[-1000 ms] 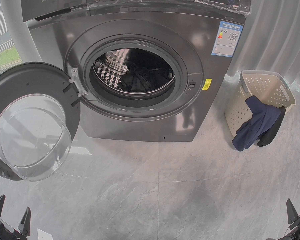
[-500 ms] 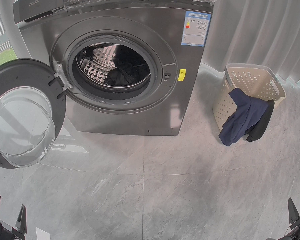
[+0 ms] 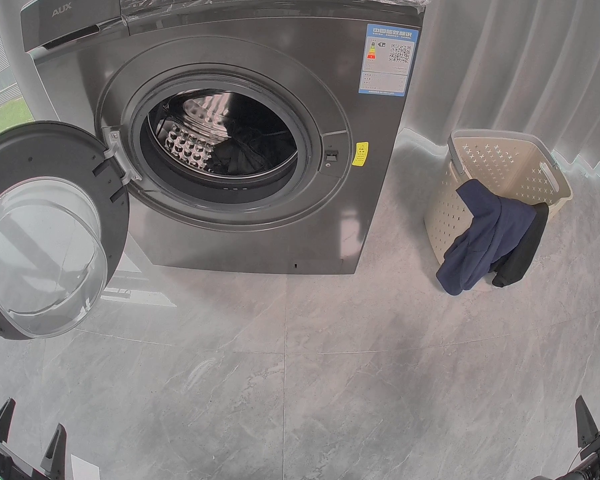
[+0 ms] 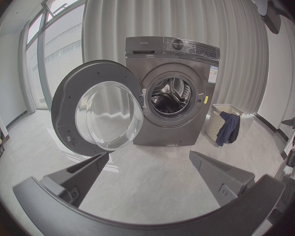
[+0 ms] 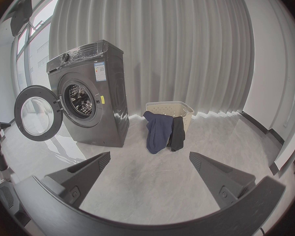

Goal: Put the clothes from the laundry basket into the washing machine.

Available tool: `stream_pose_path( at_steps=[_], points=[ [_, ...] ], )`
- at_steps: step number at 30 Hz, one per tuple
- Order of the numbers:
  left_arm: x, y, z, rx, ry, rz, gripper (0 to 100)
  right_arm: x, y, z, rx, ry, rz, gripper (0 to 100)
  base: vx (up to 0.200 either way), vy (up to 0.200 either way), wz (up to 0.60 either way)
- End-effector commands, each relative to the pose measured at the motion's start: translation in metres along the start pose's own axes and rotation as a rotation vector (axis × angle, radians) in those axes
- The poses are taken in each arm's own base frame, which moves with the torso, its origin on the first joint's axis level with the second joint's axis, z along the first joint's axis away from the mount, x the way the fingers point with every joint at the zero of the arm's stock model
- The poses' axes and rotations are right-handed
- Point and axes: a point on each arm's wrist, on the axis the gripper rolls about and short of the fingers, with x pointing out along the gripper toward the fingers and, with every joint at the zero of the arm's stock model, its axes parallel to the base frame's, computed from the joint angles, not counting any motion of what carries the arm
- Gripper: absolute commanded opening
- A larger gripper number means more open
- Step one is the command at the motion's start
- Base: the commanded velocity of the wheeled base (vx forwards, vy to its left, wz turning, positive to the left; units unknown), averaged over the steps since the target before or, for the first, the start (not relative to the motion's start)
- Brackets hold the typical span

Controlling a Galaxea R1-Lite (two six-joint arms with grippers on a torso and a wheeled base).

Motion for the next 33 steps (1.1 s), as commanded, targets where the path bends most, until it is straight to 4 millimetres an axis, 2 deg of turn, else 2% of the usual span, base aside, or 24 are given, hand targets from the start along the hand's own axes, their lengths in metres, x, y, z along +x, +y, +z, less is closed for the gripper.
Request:
stream_pose_path(
  at_steps=[1, 33],
  points=[
    [0.0003, 0.0000, -0.0052, -0.001, 0.004, 0.002, 100, 0.0004, -0.0001, -0.0050, 0.000, 0.004, 0.000, 100, 0.000, -0.200, 0.00],
    [0.0003, 0.0000, -0.0050, -0.006, 0.002, -0.001, 100, 0.0005, -0.0001, -0.0051, 0.006, 0.007, -0.006, 100, 0.000, -0.200, 0.00]
  ],
)
